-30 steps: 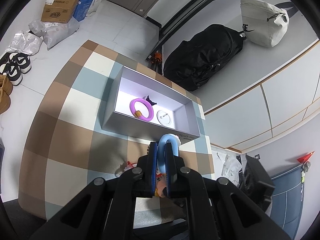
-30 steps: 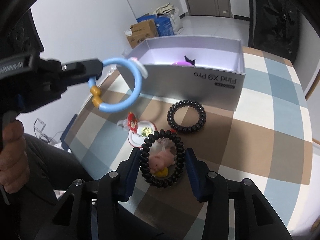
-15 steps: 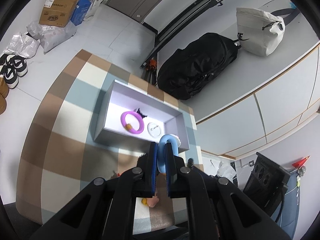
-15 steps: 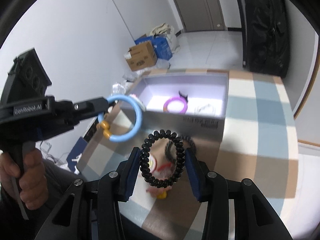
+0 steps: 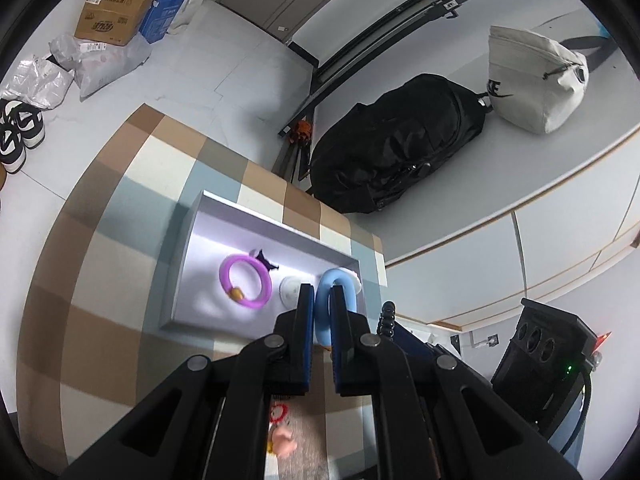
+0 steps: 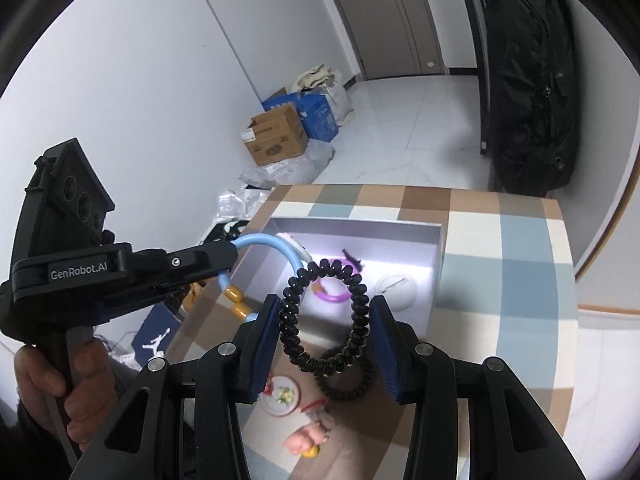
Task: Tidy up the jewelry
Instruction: 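Carry the blue ring and black bracelet into the grey box and release both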
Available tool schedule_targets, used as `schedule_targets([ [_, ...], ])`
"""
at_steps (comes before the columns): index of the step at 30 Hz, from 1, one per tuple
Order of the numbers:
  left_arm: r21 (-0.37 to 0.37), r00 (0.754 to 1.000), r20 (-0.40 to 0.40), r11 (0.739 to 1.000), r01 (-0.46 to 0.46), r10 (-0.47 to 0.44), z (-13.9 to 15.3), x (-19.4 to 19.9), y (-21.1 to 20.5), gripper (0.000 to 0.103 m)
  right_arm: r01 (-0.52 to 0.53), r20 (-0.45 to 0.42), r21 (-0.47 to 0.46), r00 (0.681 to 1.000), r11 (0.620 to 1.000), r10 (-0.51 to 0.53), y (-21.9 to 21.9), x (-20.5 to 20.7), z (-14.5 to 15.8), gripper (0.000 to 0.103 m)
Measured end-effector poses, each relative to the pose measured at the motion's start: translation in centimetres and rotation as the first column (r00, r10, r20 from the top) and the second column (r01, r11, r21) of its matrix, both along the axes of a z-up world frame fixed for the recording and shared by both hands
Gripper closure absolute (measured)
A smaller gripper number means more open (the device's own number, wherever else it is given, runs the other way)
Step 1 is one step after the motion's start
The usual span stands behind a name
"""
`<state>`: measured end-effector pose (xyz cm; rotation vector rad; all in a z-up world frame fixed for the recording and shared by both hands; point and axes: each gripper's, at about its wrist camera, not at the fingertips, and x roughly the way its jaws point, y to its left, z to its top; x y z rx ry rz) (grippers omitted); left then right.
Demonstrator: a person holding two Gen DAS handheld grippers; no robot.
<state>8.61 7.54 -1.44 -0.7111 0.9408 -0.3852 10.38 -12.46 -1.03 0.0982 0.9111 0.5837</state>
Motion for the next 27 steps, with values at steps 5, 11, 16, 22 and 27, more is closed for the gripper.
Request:
schedule_targets([
  [5, 0.02, 1.0, -0.011, 1.0, -0.003, 0.003, 0.0, 1.6, -0.2, 0.1, 0.018, -0.026, 0.001, 0.999, 1.0, -0.018, 0.1, 2.2, 0.0, 0.06],
  [11, 0.029, 0.999, -0.033, 0.999, 0.014, -0.013, -0.7, 2.8, -0.8, 0.1, 0.007, -0.02, -0.001, 1.0, 1.0, -0.007, 0.9, 4.2, -0.1, 0.06],
  [16, 0.042, 0.999, -0.046, 0.999, 0.025, -0.023, -1.0, 3.4, -1.1, 0.1, 0.012, -0.026, 0.005, 1.0, 1.0, -0.012, 1.0, 5.2, -0.7, 0.06],
  [22, 0.069, 0.998, -0.049, 0.997, 0.027, -0.024, -0.9, 3.9, -1.3, 0.1, 0.02, -0.053, 0.019, 0.998, 1.0, -0.019, 0.9, 6.2, -1.3, 0.06],
  [27, 0.069, 0.998, -0.067, 0.997, 0.026, -0.021, -1.3, 4.2, -1.5, 0.1, 0.037, -0.073, 0.024, 0.997, 0.999, -0.036, 0.6, 6.4, -1.7, 0.06],
])
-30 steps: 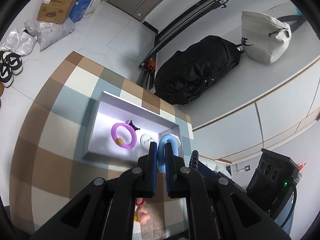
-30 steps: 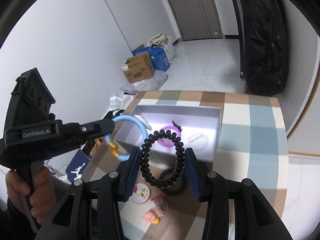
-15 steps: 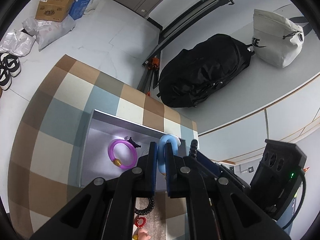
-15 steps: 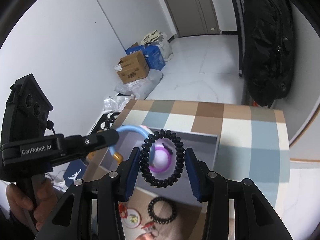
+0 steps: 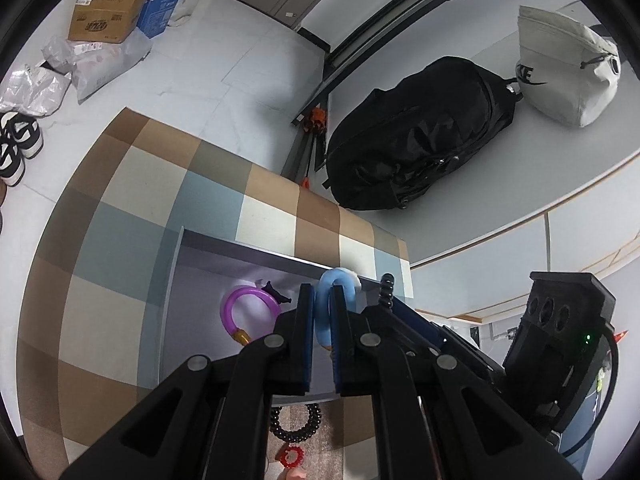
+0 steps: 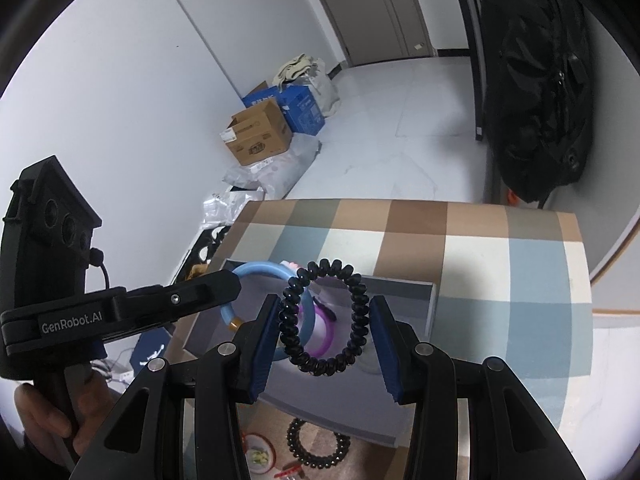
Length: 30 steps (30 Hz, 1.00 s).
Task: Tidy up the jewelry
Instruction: 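Carry the blue ring and black bracelet into the grey box and release both, then withdraw both grippers from the grey box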
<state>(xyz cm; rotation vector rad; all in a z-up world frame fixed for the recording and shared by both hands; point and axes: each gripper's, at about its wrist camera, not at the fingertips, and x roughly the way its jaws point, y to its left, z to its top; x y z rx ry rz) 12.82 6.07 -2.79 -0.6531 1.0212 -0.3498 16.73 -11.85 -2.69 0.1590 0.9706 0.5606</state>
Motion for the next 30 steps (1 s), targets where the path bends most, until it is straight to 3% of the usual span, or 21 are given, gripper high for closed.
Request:
schedule_targets([
  [6, -0.057, 0.999, -0.024, 0.998, -0.023, 0.021, -0.4, 0.2, 0.6, 0.099, -0.001, 0.019, -0.029, 1.0, 1.0, 0.001, 0.4, -0.3, 0.1, 0.054],
  [8, -0.077, 0.999, -0.047, 0.997, -0.013, 0.009, -0.5, 0.4, 0.7, 0.094, -0.001, 0.033, -0.034, 0.999, 0.999, 0.002, 0.3, -0.4, 0.2, 0.05],
  [11, -0.065, 0.998, -0.062, 0.998, -0.008, 0.004, -0.4, 0.3, 0.6, 0.084, 0.008, 0.055, -0.038, 0.998, 0.999, -0.006, 0.1, -0.6, 0.5, 0.031],
  [12, -0.051, 0.998, -0.06, 0.999, -0.007, 0.004, -0.3, 0.2, 0.5, 0.077, 0.01, 0.071, -0.038, 0.997, 0.999, -0.007, 0.0, -0.7, 0.7, 0.019],
  [13, -0.035, 0.998, -0.057, 0.999, -0.006, 0.004, -0.1, 0.1, 0.3, 0.065, 0.014, 0.085, -0.043, 0.996, 0.999, -0.011, 0.0, -0.8, 0.8, 0.014],
  [15, 0.001, 0.999, -0.042, 1.0, -0.019, 0.019, 0.3, -0.3, 0.3, 0.047, 0.021, 0.113, -0.053, 0.993, 0.998, -0.015, -0.2, -1.0, 1.2, 0.012],
  [16, 0.014, 0.999, -0.031, 1.0, -0.027, 0.027, 0.4, -0.4, 0.3, 0.044, 0.024, 0.118, -0.055, 0.993, 0.998, -0.018, -0.3, -1.1, 1.2, 0.012],
  [20, 0.114, 0.999, -0.001, 0.992, -0.053, 0.054, 1.0, -1.0, 0.4, 0.043, 0.059, 0.104, -0.055, 0.993, 0.997, -0.053, -1.1, -1.1, 0.9, 0.003],
  [23, 0.202, 0.998, 0.01, 0.977, -0.064, 0.064, 1.3, -1.5, 0.2, 0.042, 0.071, 0.087, -0.044, 0.994, 0.997, -0.067, -1.5, -1.1, 0.8, 0.002],
  [30, 0.303, 0.995, 0.076, 0.95, -0.081, 0.061, 2.1, -3.0, -0.4, 0.034, 0.084, 0.112, -0.04, 0.991, 0.996, -0.079, -1.9, -2.3, 1.1, 0.0],
])
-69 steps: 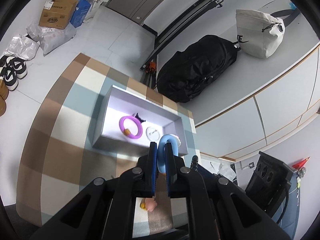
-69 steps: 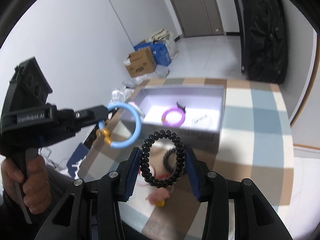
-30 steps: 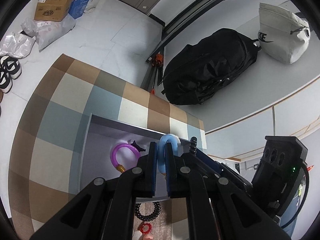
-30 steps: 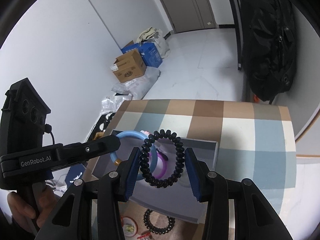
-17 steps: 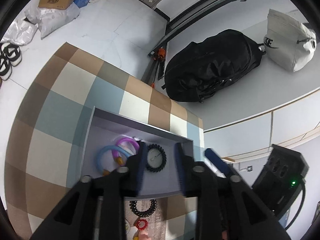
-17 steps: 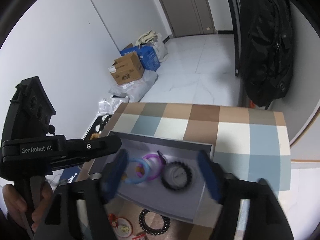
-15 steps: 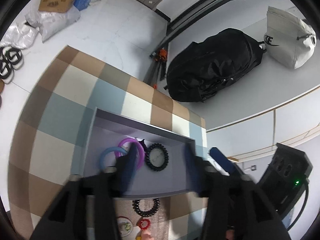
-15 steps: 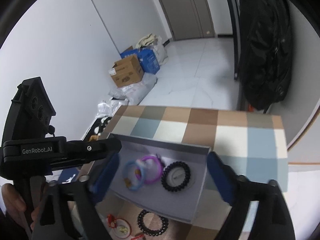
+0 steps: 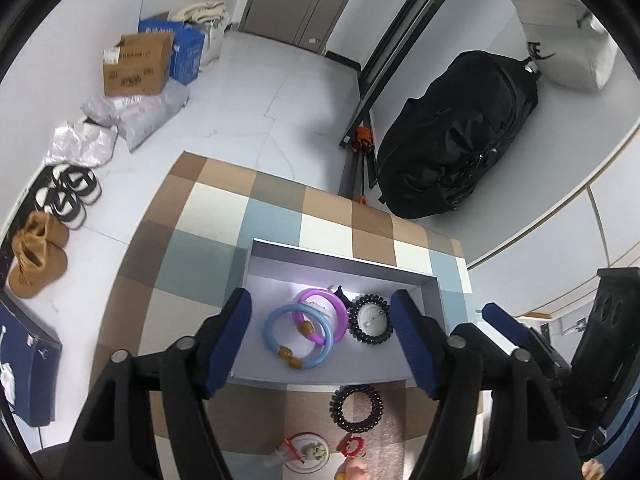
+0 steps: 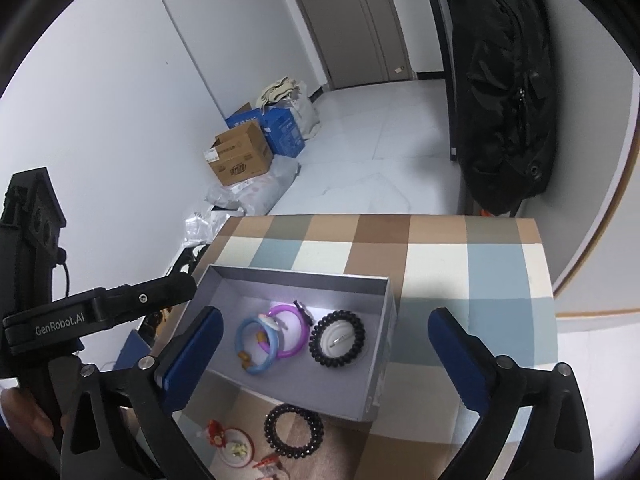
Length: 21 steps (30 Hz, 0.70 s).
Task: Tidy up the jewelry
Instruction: 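Withdraw both grippers from the grey box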
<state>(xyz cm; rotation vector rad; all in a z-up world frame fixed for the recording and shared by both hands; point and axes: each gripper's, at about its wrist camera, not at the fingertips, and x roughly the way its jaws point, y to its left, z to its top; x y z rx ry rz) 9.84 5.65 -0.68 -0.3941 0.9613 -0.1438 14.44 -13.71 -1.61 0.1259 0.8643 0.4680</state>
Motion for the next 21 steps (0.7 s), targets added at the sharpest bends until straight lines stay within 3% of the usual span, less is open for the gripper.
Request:
schedule_targets([
  [12, 0.146, 0.993, 0.111, 0.988, -0.042, 0.026, 0.9, -3.1, -0.7, 0.032, -0.004, 0.08, -0.013, 0.997, 1.0, 0.005, -0.2, -3.6, 1.1, 0.0],
  [15, 0.161, 0.993, 0.115, 0.986, -0.052, 0.034, 0.7, -3.8, -0.6, 0.02, -0.009, 0.101, -0.023, 0.995, 1.0, 0.011, -0.2, -4.7, 1.3, 0.0],
  [21, 0.207, 0.994, 0.107, 0.977, -0.058, 0.037, -0.2, -4.8, -0.5, 0.019, -0.031, 0.16, -0.076, 0.986, 0.997, 0.043, 0.3, -6.9, 1.3, 0.0],
])
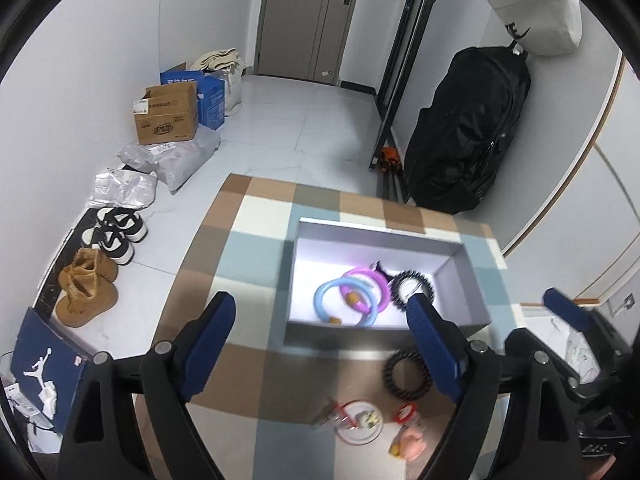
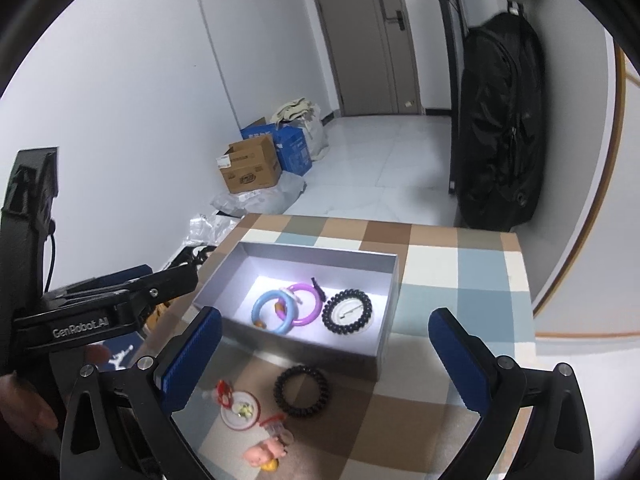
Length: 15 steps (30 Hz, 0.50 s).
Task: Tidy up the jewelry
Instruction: 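Withdraw both grippers from the grey box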
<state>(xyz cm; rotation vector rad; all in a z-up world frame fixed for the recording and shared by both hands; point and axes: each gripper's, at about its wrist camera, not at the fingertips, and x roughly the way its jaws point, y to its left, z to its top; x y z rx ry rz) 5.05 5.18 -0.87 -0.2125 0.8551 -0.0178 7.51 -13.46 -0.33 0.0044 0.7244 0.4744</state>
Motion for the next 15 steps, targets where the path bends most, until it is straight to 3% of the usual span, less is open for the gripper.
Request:
schedule_targets([
  [10, -0.002, 1.0, 0.014, 1.0, 0.0, 0.0, -0.4, -2.1, 1.0, 0.019, 0.009, 0.006, -0.022, 1.0, 1.0, -0.008, -0.4, -1.9, -0.5, 0.0],
  [15, -0.031, 0.999, -0.023, 0.999, 0.032, -0.033, -1.8, -2.4, 1.2, 0.019, 0.011, -0.029, -0.019, 1.0, 1.0, -0.012, -0.7, -2.3, -1.2, 0.0],
])
